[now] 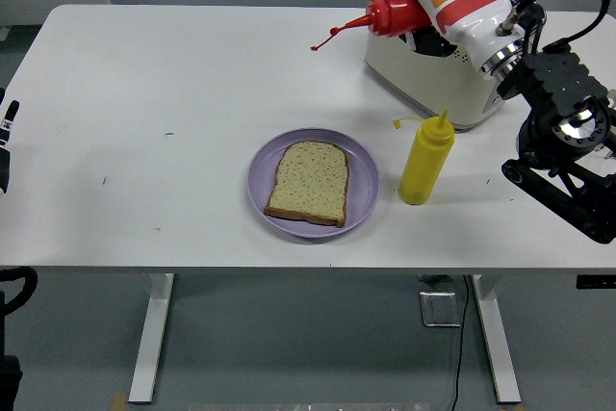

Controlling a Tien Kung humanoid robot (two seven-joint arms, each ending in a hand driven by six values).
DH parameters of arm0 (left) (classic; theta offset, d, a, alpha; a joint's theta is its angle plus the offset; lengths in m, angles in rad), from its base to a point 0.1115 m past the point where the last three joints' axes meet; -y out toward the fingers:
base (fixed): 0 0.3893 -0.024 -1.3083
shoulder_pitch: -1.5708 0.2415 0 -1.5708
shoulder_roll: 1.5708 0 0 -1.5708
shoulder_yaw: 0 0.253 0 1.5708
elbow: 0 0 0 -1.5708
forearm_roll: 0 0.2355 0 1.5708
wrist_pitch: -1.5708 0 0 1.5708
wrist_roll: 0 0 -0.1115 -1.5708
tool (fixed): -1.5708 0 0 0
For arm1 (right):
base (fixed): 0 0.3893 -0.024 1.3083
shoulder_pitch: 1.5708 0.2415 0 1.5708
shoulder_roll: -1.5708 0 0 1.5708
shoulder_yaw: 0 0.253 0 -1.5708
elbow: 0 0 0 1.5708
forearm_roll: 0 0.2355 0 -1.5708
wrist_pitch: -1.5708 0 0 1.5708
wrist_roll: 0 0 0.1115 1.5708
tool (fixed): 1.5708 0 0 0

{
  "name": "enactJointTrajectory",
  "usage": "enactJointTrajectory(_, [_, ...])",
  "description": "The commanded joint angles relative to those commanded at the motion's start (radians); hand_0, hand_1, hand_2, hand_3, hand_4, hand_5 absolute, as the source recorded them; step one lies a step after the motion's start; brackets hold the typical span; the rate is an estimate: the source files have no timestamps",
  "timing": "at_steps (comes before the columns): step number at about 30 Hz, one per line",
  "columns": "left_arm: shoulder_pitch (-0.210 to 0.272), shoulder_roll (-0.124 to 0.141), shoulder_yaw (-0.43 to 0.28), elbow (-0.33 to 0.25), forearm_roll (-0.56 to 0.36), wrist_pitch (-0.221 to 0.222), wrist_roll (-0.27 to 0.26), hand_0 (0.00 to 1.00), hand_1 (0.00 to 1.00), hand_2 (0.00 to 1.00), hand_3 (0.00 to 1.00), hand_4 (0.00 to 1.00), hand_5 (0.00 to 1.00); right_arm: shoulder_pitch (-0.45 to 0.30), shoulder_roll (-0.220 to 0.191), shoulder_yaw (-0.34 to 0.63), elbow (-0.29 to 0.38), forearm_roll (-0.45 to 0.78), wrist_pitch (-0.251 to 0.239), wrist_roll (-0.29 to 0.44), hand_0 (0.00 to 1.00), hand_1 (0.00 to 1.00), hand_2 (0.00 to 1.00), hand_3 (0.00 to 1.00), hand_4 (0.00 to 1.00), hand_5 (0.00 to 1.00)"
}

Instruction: Pick up the cup,pour liquid into bread,place the cup on the desk

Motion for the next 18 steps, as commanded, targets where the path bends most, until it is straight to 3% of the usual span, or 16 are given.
enactJointTrajectory(2, [0.0,0.0,-0.001,0.0,0.0,0.0,0.0,0.834,0.852,0.872,0.759,0.666,0.998,0.009,0.006,-0.051,-0.005,0.0,0.009,-0.007,0.008,0.044,0.218,0.36,0.713,0.09])
enactJointTrajectory(5, [0.001,0.0,-0.002,0.0,0.0,0.0,-0.001,0.835,0.852,0.872,0.759,0.667,0.998,0.011,0.007,-0.053,-0.012,0.0,0.017,-0.014,0.011,0.046,0.219,0.365,0.694,0.076])
enactJointTrajectory(13, [0.001,0.001,-0.003,0.0,-0.001,0.001,-0.001,0.835,0.851,0.872,0.758,0.667,0.998,-0.004,-0.014,0.057,-0.014,0.0,0.021,-0.023,0.02,0.062,0.228,0.377,0.679,0.042])
enactJointTrajectory(18, [0.002,0.0,-0.001,0.0,0.0,0.001,-0.001,0.837,0.853,0.872,0.758,0.667,0.998,0.022,-0.01,-0.02,-0.001,0.0,0.027,-0.015,0.028,0.077,0.24,0.383,0.669,0.025])
